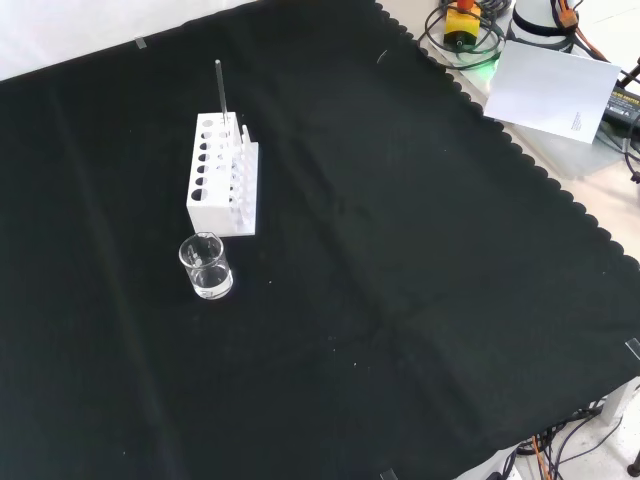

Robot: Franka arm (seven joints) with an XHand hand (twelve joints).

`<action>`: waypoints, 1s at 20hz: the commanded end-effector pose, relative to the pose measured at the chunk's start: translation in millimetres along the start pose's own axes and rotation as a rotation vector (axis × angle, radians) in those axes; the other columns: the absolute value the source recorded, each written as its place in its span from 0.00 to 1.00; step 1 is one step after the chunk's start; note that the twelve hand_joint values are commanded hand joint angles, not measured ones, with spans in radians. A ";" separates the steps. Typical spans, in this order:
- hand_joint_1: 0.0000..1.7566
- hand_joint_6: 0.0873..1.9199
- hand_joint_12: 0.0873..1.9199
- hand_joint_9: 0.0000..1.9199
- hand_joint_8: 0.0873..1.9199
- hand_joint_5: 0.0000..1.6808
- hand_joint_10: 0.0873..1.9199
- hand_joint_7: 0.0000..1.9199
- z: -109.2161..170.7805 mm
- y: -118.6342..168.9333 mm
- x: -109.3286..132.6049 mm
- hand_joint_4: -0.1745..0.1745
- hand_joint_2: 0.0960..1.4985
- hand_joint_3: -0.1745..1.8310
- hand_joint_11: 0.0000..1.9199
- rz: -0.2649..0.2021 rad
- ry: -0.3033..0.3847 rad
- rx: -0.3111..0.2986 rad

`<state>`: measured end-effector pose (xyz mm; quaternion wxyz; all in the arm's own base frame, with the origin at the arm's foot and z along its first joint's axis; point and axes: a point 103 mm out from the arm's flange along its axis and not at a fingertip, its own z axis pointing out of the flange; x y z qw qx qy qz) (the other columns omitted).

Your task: Take the glass rod from the white test tube rack.

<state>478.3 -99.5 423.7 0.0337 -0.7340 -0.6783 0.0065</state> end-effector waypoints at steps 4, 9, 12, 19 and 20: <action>0.31 0.30 0.68 0.45 0.54 0.14 0.50 0.30 21.4 35.2 13.2 0.00 0.64 0.29 0.32 -0.061 -0.034 0.050; 0.32 0.31 0.68 0.47 0.55 0.13 0.51 0.33 34.5 43.7 13.6 0.00 0.64 0.30 0.34 -0.062 -0.042 0.079; 0.32 0.32 0.68 0.49 0.56 0.13 0.52 0.34 44.0 47.3 14.0 0.00 0.64 0.30 0.35 -0.064 -0.044 0.090; 0.32 0.34 0.67 0.51 0.58 0.14 0.58 0.36 63.7 55.0 12.0 0.00 0.64 0.30 0.39 -0.072 -0.037 0.108; 0.32 0.35 0.67 0.52 0.59 0.15 0.59 0.37 66.5 55.2 10.7 0.00 0.64 0.30 0.41 -0.073 -0.037 0.110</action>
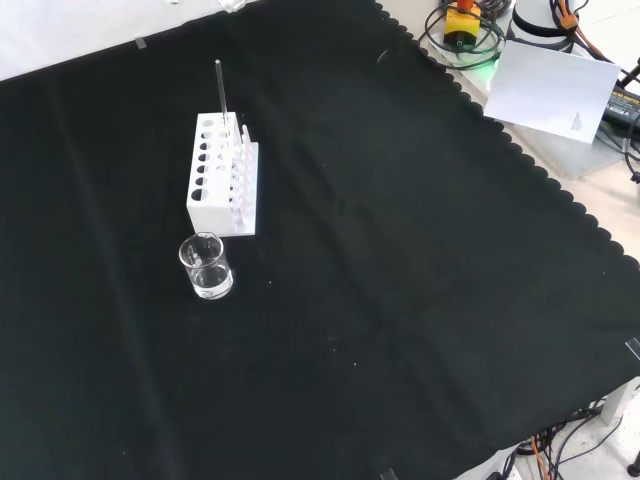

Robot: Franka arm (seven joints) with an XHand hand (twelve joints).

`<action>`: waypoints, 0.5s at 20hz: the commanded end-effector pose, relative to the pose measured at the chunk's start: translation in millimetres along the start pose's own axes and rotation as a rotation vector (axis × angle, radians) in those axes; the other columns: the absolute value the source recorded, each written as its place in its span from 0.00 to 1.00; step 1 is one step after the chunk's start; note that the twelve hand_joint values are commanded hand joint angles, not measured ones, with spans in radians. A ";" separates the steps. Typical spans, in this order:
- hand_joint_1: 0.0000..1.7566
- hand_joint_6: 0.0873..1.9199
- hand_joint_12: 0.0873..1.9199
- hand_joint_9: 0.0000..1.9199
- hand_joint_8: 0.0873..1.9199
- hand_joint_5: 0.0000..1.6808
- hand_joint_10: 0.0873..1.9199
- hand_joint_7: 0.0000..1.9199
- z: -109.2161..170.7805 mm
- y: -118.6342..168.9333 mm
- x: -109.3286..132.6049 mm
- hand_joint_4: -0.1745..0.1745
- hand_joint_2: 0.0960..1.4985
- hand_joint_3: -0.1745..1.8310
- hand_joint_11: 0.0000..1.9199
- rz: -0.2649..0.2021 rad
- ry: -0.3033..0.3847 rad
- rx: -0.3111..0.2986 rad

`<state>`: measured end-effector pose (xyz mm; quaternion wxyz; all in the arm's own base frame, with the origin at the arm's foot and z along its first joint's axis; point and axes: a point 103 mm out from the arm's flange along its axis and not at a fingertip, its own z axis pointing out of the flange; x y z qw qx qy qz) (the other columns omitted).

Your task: Take the glass rod from the white test tube rack.

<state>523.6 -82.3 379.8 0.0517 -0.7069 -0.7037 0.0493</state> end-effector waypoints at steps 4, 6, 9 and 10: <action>0.33 0.38 0.67 0.54 0.61 0.16 0.63 0.38 28.5 9.3 -11.6 0.00 0.64 0.31 0.45 0.000 -0.001 0.031; 0.33 0.40 0.67 0.55 0.62 0.16 0.64 0.39 32.2 7.2 -16.4 0.00 0.64 0.31 0.46 0.002 0.008 0.032; 0.33 0.41 0.68 0.55 0.62 0.16 0.65 0.39 39.8 1.5 -28.1 0.00 0.64 0.31 0.47 0.016 0.010 0.038; 0.33 0.41 0.68 0.56 0.63 0.16 0.65 0.39 41.3 0.1 -30.2 0.00 0.64 0.31 0.47 0.020 0.009 0.041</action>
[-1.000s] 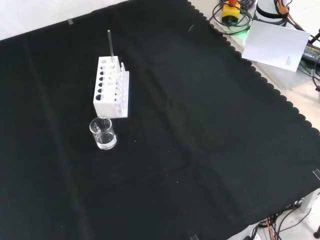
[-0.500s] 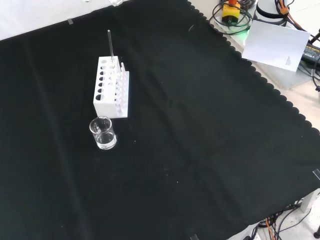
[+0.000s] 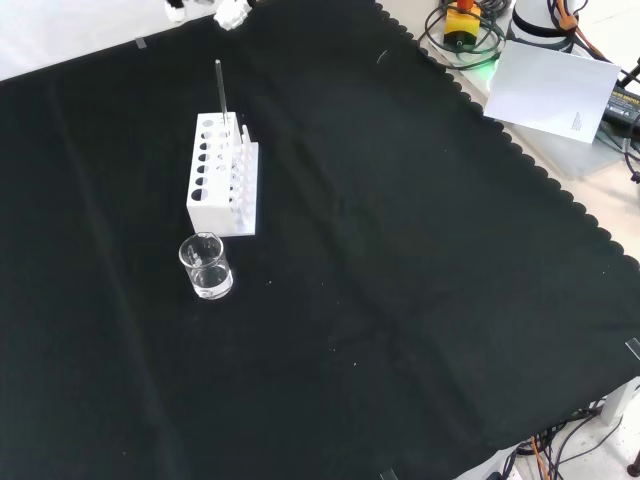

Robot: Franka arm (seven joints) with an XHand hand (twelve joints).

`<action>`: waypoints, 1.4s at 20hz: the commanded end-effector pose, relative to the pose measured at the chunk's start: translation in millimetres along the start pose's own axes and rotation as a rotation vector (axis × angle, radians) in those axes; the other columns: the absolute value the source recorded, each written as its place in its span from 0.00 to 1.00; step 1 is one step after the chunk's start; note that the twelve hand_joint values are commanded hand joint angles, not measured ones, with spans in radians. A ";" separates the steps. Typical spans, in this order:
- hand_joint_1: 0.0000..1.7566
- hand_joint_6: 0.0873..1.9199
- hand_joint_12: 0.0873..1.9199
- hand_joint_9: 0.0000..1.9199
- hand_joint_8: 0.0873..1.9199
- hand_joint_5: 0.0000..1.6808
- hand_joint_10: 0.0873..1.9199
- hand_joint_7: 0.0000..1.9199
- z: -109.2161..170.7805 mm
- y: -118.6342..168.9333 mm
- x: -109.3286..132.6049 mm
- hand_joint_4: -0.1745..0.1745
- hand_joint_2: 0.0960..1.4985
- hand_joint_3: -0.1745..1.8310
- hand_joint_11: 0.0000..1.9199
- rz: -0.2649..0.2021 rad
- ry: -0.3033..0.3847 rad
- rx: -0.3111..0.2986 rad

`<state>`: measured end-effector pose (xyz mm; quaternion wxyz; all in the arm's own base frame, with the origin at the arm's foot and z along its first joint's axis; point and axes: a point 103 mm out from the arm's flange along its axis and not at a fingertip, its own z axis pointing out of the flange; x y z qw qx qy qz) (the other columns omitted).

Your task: Take the glass rod from the white test tube rack.

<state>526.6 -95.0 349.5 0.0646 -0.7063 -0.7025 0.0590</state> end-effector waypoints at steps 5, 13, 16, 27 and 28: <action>0.33 0.42 0.68 0.57 0.64 0.17 0.68 0.41 17.8 -11.1 -19.2 0.00 0.64 0.31 0.50 0.026 -0.003 0.019; 0.34 0.46 0.68 0.62 0.65 0.20 0.67 0.44 29.5 -5.8 -12.8 0.00 0.63 0.32 0.55 0.005 -0.007 0.036; 0.34 0.48 0.68 0.65 0.65 0.22 0.67 0.46 37.7 -1.8 -14.0 0.00 0.63 0.32 0.57 0.004 -0.001 0.045; 0.37 0.52 0.67 0.68 0.65 0.28 0.70 0.48 60.7 9.8 -13.9 0.00 0.63 0.32 0.63 -0.010 0.008 0.047; 0.37 0.52 0.67 0.69 0.66 0.28 0.70 0.49 64.2 12.0 -12.2 0.00 0.63 0.32 0.64 -0.015 0.017 0.051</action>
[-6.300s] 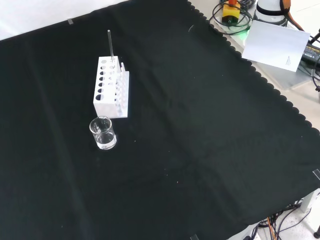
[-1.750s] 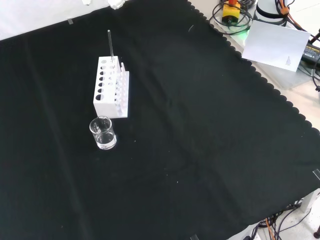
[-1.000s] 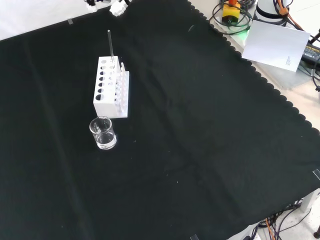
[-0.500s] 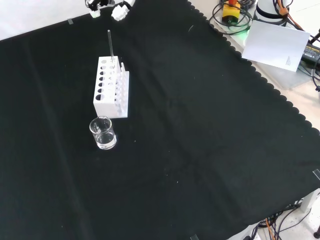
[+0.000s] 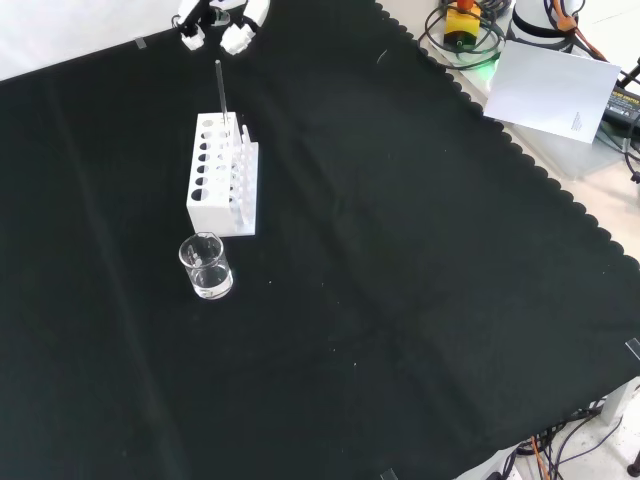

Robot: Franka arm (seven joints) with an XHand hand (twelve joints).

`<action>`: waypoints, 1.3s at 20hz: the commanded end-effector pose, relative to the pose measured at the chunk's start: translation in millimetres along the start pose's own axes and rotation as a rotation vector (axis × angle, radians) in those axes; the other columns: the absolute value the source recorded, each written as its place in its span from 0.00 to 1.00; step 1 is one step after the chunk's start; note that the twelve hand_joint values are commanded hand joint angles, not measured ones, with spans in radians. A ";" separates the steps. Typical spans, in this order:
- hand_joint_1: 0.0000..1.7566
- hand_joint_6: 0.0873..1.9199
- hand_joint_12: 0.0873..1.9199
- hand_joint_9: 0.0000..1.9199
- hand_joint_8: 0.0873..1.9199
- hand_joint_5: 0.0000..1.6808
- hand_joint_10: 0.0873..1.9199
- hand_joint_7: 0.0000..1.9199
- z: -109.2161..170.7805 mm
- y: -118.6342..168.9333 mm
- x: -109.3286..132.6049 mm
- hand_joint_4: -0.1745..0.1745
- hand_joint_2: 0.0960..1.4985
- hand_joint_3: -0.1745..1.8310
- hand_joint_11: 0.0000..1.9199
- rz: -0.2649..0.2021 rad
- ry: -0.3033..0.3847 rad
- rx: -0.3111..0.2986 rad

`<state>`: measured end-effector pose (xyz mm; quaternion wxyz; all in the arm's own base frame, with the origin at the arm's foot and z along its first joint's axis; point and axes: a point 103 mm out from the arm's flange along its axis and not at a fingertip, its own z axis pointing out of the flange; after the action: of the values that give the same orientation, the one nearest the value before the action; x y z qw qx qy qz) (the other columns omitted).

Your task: Take the glass rod from the white test tube rack.

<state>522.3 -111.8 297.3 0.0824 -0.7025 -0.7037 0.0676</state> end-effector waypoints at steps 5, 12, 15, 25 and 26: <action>0.38 0.53 0.66 0.70 0.66 0.28 0.70 0.49 20.8 12.7 8.9 0.00 0.62 0.32 0.65 -0.025 0.015 0.013; 0.38 0.53 0.66 0.72 0.67 0.30 0.70 0.50 35.1 13.1 1.5 0.00 0.62 0.33 0.69 -0.022 0.014 0.032; 0.38 0.53 0.67 0.73 0.67 0.30 0.70 0.51 39.7 12.8 -0.8 0.00 0.61 0.33 0.69 -0.024 0.020 0.039; 0.42 0.51 0.65 0.77 0.67 0.34 0.67 0.51 48.5 16.1 -2.4 0.00 0.61 0.34 0.75 -0.027 0.039 0.044; 0.43 0.51 0.64 0.77 0.67 0.35 0.66 0.51 49.1 16.8 -2.0 0.00 0.61 0.34 0.76 -0.028 0.036 0.041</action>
<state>526.4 -113.1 249.4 0.1095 -0.6928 -0.7091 0.0725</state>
